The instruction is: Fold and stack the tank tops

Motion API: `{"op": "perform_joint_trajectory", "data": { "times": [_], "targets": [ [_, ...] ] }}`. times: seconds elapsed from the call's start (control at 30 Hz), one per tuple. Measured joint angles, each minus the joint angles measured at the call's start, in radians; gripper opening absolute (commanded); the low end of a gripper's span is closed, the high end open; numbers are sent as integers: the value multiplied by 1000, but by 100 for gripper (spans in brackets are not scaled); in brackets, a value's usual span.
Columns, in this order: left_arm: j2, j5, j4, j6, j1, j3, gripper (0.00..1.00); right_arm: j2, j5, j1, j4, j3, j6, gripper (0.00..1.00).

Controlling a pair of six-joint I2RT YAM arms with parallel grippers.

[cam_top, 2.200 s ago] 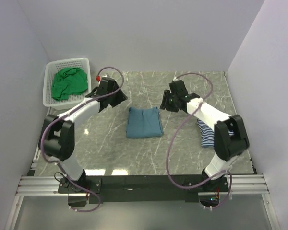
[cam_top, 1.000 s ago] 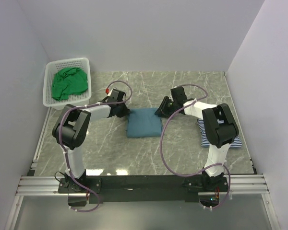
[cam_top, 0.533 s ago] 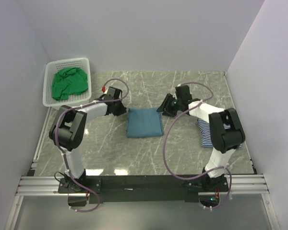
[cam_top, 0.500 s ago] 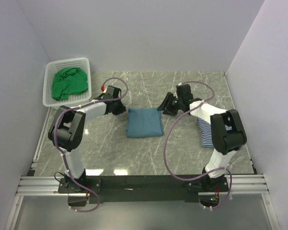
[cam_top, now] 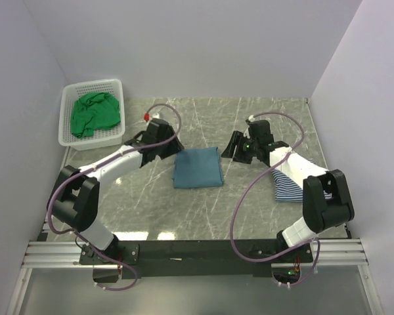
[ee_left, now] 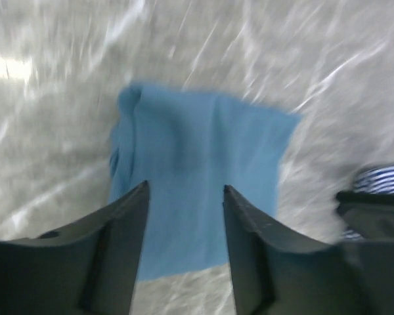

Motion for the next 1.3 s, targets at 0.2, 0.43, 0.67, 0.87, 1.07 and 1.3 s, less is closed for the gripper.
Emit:
{"op": "perform_joint_trajectory", "data": {
  "times": [0.2,0.43,0.67,0.87,1.07,1.3],
  "targets": [
    [-1,-58,5,-32,-76,-158,63,6,18,18,3,-61,-35,67],
    [-1,-73,19,-41,-68,-235,67,74,12,67,58,-101,-55,68],
    [7,-41,100,-41,-43,-237,67,122,7,86,119,-107,-32,68],
    [60,-12,168,-47,-23,-247,65,137,-14,86,173,-112,5,68],
    [91,11,234,-70,-23,-248,61,151,-27,86,220,-135,59,66],
    [134,40,342,-107,-23,-266,36,189,-55,92,297,-148,118,30]
  ]
}}
